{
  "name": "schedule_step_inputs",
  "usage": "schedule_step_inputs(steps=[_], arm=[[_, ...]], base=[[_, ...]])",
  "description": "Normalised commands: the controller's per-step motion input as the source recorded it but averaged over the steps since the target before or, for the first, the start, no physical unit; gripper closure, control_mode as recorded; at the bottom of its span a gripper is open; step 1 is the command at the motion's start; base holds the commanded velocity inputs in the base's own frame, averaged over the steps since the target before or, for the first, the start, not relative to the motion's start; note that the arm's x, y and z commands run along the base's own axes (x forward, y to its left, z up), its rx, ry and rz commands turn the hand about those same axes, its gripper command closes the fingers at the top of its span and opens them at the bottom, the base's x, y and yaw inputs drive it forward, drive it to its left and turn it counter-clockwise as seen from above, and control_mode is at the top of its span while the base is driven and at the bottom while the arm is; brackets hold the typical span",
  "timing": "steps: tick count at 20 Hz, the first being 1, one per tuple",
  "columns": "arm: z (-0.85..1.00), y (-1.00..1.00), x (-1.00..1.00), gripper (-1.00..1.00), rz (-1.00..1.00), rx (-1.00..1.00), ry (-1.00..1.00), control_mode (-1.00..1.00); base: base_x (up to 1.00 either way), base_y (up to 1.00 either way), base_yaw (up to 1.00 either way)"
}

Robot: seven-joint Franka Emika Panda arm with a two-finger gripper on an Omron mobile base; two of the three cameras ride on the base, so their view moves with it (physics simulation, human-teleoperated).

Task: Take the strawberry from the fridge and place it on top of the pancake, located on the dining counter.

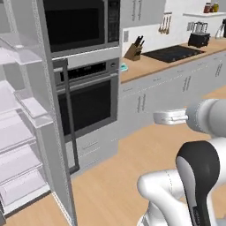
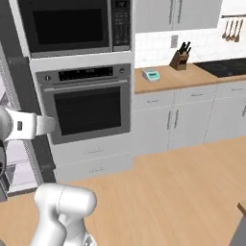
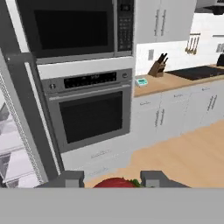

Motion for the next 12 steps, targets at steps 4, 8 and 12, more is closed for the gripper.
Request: schedule_step_inputs(steps=[4, 8, 12], arm=[[0.00, 0.00, 0.00, 1.00, 0.00, 0.00, 0.00, 1.00], [0.00, 0.00, 0.00, 1.00, 0.00, 0.00, 0.00, 1.00], [0.00, 0.00, 0.00, 1.00, 0.00, 0.00, 0.00, 1.00]], base=[[0.03, -0.72, -0.78], [0.00, -0.48, -0.85], [-0.03, -0.46, -0.78]])
